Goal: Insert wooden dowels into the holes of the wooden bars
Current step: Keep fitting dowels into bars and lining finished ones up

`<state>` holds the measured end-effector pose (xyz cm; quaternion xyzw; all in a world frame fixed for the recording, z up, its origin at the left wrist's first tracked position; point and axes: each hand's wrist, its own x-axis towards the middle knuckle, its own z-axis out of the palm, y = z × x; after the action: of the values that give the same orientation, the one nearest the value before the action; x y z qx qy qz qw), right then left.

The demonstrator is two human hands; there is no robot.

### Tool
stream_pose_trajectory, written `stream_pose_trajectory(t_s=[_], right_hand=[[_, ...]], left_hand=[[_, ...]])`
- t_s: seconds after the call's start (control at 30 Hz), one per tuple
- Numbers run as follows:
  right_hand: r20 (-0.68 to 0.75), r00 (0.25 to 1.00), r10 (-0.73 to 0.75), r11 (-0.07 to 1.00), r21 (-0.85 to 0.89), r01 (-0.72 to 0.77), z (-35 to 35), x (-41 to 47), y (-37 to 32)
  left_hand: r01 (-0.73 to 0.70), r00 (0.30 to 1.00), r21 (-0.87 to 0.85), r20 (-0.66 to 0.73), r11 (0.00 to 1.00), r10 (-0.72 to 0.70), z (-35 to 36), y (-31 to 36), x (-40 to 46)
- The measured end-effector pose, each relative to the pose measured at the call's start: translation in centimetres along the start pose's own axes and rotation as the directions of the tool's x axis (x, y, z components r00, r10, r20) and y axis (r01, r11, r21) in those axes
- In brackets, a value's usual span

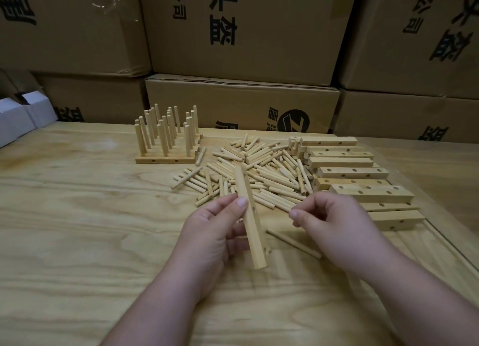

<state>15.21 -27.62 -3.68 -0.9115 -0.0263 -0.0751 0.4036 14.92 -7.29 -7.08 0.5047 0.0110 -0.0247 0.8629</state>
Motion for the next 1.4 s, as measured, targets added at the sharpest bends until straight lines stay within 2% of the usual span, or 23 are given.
stream_pose_trajectory(t_s=[0.17,0.3,0.37,0.47,0.57,0.73,0.87,1.07,1.17,1.3,1.4], right_hand=[[0.034,0.997,-0.071,0.962,-0.262,0.077,0.7,-0.1,0.6],[0.178,0.982,-0.06,0.896,-0.424,0.132,0.9,-0.1,0.7],[0.213,0.976,-0.039,0.877,-0.461,0.136,0.8,-0.1,0.7],[0.191,0.98,-0.059,0.875,-0.463,0.142,0.7,-0.2,0.8],[0.125,0.986,-0.109,0.912,-0.382,0.149,0.7,-0.1,0.8],[-0.049,0.982,-0.184,0.982,0.025,0.185,0.7,-0.5,-0.4],[-0.012,0.972,-0.233,0.95,0.211,0.23,0.6,-1.1,-1.6],[0.097,0.959,-0.267,0.919,0.324,0.223,1.0,-1.7,-2.2],[0.136,0.958,-0.252,0.929,0.311,0.2,1.2,-1.6,-2.2],[0.073,0.969,-0.238,0.947,0.241,0.214,1.5,-1.6,-1.9],[0.011,0.971,-0.239,0.945,0.235,0.23,1.5,-1.5,-1.8]], left_hand=[[-0.036,0.999,-0.055,-0.033,0.998,0.035,0.1,0.2,0.1],[-0.016,0.998,-0.086,-0.056,0.996,0.011,0.3,0.5,0.0],[-0.008,0.998,-0.066,-0.066,0.998,0.003,0.2,0.6,0.0],[0.022,0.999,-0.079,-0.044,0.997,-0.025,-0.2,0.6,0.0],[0.031,0.999,-0.167,0.013,0.985,-0.029,-0.4,0.6,0.1],[0.008,0.997,-0.085,0.079,0.996,-0.001,-0.4,0.2,0.0],[0.003,0.989,-0.011,0.145,1.0,-0.001,-0.3,-0.1,-0.4],[-0.016,0.991,0.161,0.135,0.987,-0.006,-0.2,-0.3,-0.3],[-0.035,0.988,0.212,0.153,0.977,0.002,-0.2,-0.5,-0.4],[-0.026,0.992,0.14,0.126,0.99,0.008,0.0,-0.4,-0.3],[-0.038,0.999,0.03,-0.013,0.999,0.039,0.3,-0.2,-0.1]])
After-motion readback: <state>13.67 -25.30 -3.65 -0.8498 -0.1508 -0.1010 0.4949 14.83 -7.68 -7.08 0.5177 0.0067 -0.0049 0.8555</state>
